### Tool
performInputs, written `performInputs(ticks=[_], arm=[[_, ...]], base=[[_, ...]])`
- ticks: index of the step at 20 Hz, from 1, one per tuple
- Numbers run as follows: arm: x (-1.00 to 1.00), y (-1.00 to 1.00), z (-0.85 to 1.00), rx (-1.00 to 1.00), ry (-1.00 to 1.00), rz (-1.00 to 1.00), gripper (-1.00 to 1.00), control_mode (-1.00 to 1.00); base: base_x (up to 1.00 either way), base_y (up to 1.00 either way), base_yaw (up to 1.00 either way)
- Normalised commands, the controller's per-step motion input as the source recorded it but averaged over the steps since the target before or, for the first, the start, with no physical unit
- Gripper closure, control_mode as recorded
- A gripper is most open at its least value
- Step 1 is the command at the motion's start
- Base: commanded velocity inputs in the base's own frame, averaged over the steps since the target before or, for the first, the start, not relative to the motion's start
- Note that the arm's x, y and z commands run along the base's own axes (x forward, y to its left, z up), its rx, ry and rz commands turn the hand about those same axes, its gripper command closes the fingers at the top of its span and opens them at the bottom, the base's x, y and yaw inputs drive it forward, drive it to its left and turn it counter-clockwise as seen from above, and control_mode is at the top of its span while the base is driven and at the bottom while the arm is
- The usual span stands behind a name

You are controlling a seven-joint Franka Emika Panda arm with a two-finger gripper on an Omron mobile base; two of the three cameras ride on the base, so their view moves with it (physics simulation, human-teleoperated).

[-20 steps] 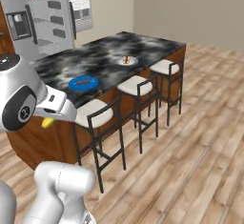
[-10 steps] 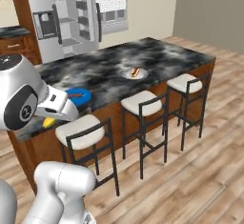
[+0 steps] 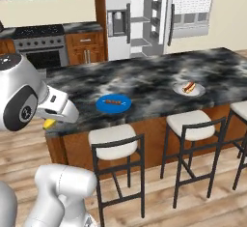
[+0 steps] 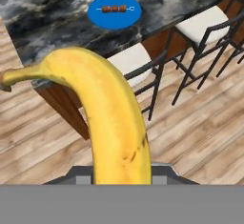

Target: Pick up the banana and apple from the fridge and place one fruit on each plate on the dining counter.

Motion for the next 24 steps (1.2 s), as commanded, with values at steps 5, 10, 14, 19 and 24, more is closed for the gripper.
performInputs(ticks=[5, 10, 14, 19, 24], arm=[[0.0, 0.0, 0.0, 0.0, 0.0, 0.0, 1.0, 1.0], [0.0, 0.0, 0.0, 0.0, 0.0, 0.0, 1.0, 1.0], [0.0, 0.0, 0.0, 0.0, 0.0, 0.0, 1.0, 1.0], [0.0, 0.0, 0.0, 0.0, 0.0, 0.0, 1.0, 1.0], [0.0, 0.0, 0.0, 0.0, 0.0, 0.0, 1.0, 1.0]], base=[[0.71, -0.59, 0.26], [0.62, -0.58, -0.06], [1.0, 0.25, -0.08], [0.76, 0.29, 0.0], [0.22, 0.12, 0.0]])
